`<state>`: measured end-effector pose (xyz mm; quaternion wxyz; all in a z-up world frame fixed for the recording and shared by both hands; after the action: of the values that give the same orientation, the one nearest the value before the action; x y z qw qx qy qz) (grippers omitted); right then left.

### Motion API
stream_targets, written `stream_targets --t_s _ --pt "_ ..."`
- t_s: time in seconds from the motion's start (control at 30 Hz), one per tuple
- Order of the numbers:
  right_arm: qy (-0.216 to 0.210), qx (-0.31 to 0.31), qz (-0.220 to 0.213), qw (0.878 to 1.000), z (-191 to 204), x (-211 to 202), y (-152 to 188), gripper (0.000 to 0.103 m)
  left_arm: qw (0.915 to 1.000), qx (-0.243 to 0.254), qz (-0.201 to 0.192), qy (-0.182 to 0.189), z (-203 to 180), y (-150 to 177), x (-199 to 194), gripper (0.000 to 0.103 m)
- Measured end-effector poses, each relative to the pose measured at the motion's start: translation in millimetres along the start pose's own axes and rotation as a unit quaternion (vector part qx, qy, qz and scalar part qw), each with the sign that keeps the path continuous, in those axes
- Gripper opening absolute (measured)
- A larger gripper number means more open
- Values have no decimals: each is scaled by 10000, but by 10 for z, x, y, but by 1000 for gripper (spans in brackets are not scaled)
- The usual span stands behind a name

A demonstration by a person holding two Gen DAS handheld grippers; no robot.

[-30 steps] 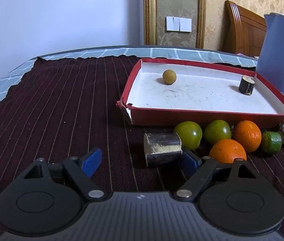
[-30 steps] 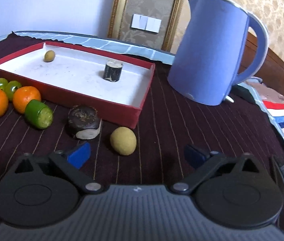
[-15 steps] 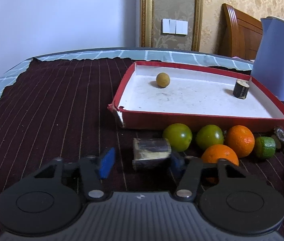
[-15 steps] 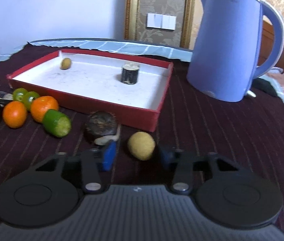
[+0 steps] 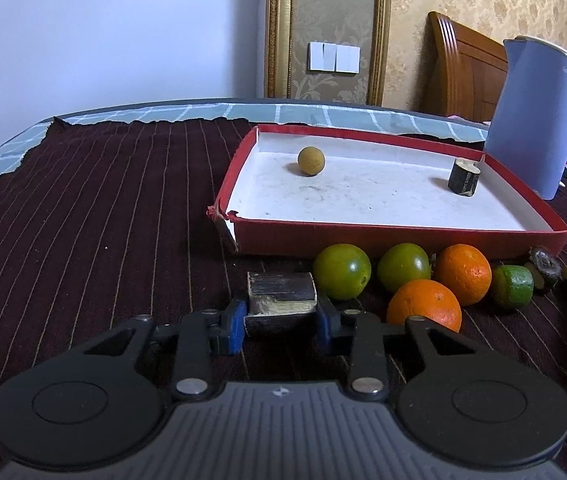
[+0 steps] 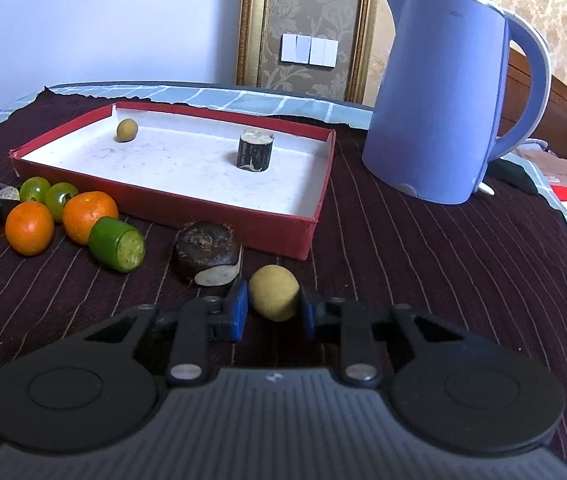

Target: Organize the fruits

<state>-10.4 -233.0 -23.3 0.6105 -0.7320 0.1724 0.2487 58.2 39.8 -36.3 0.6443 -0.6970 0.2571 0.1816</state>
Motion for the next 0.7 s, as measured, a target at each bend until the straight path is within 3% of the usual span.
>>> stream_targets --t_s 0.3,0.7 --pt "-16 97 -259 9996 73 -172 -43 26 9999 41 -114 62 -14 23 -100 34" --pt "-425 416 -563 9966 395 -164 -221 26 9987 317 -356 201 -303 -106 -226 34"
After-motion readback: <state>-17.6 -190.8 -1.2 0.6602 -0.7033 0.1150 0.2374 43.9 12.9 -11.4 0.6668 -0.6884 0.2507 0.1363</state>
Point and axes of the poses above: each gripper's, at about its wrist camera, not at the fingertips, and x roughly the way its jaws point, z to its left, y to its underside, the point moved 3 cm from there along x, roughly the way its jaws point, and after that the axes turned 5 degrees about -x, right-handed, at the moved point
